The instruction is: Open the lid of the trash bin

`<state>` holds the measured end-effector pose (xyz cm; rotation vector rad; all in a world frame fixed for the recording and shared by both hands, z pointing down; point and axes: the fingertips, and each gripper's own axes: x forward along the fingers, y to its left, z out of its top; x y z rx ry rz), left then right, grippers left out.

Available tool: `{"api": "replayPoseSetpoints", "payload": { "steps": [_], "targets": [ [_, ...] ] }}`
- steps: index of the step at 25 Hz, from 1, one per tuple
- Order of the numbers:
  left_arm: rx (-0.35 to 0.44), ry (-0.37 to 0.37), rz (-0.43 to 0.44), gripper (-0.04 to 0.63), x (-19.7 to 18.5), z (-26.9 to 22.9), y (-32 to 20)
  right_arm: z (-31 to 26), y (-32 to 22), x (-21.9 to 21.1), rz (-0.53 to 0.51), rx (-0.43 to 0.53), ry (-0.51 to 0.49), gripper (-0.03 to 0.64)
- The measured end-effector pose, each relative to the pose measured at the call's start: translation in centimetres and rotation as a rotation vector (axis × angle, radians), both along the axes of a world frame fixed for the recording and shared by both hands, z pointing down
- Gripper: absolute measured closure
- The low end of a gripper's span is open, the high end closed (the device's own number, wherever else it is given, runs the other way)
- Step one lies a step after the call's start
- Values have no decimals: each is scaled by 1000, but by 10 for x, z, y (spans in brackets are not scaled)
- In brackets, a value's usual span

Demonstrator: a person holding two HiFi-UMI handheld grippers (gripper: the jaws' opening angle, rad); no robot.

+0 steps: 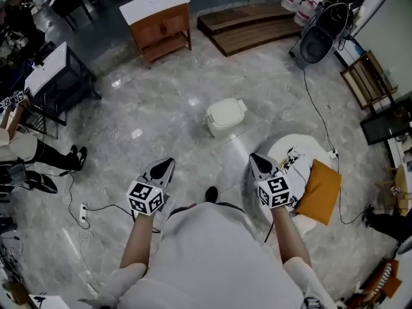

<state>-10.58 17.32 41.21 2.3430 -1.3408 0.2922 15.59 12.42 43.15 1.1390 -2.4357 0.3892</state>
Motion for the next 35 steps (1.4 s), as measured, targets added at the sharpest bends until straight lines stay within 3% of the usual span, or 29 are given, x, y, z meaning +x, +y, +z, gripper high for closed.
{"api": "replayPoseSetpoints", "payload": {
  "steps": [8, 22, 35],
  "targets": [
    [-4, -7, -18, 577, 19, -1, -21, 13, -22, 12, -35, -36, 9, 586],
    [-12, -6, -38, 577, 10, -6, -47, 18, -49, 0, -54, -67, 18, 586],
    [-7, 17, 15, 577, -7, 3, -116, 23, -101, -18, -8, -81, 36, 586]
  ]
}}
